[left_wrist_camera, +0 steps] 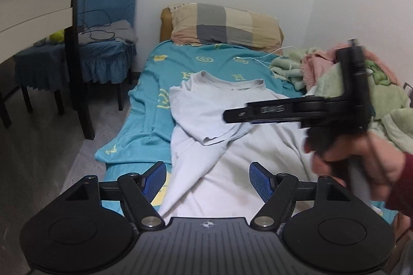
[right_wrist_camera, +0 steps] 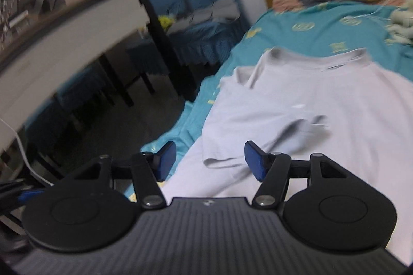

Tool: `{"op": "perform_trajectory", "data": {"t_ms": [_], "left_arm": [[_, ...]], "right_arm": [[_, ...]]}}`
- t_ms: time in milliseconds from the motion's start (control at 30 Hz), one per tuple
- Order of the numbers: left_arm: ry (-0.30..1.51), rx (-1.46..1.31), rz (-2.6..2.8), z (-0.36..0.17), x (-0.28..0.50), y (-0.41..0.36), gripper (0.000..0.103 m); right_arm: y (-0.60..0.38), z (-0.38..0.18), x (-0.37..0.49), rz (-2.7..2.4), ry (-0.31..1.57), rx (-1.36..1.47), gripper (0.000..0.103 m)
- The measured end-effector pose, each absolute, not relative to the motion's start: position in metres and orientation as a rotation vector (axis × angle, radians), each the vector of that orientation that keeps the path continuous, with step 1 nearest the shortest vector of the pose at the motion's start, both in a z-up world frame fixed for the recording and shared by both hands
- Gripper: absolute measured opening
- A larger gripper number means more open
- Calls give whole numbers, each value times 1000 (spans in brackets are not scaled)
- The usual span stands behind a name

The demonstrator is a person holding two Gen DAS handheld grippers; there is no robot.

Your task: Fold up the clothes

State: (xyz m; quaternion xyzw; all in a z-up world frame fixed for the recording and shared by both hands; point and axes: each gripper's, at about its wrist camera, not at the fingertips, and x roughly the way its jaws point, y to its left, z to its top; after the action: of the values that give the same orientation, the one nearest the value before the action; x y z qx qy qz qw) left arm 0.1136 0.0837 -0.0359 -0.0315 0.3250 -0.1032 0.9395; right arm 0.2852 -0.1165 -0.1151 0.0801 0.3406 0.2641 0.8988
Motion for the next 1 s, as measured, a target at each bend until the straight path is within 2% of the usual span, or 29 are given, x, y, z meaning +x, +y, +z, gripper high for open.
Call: {"op": "perform_trajectory", "data": {"t_ms": [167, 200, 233, 300, 467, 633, 833, 1000], "left_arm": [[700, -94, -219, -45, 119, 94, 73], [703, -87, -225, -45, 120, 92, 73], [709, -83, -236, -46, 119, 90, 73], [727, -77, -260, -48, 117, 83, 73], [743, -57, -312, -52, 109, 64, 73], [768, -57, -335, -61, 112, 50, 73], [811, -35, -336, -76, 120, 42, 73], [857, -11, -318, -92, 132, 41, 73]], "right_arm": [[-69, -149, 315, 542, 771, -43, 59], [-62, -156, 318, 520, 781, -107, 44], [-59, -158, 320, 504, 777, -139, 22], [-59, -156, 323, 478, 755, -174, 7], [-82, -122, 343, 415, 638, -89, 6], [-119, -96, 400, 258, 557, 52, 6], [-160, -138, 473, 97, 656, 198, 6], [-182, -183, 485, 74, 710, 316, 6]]}}
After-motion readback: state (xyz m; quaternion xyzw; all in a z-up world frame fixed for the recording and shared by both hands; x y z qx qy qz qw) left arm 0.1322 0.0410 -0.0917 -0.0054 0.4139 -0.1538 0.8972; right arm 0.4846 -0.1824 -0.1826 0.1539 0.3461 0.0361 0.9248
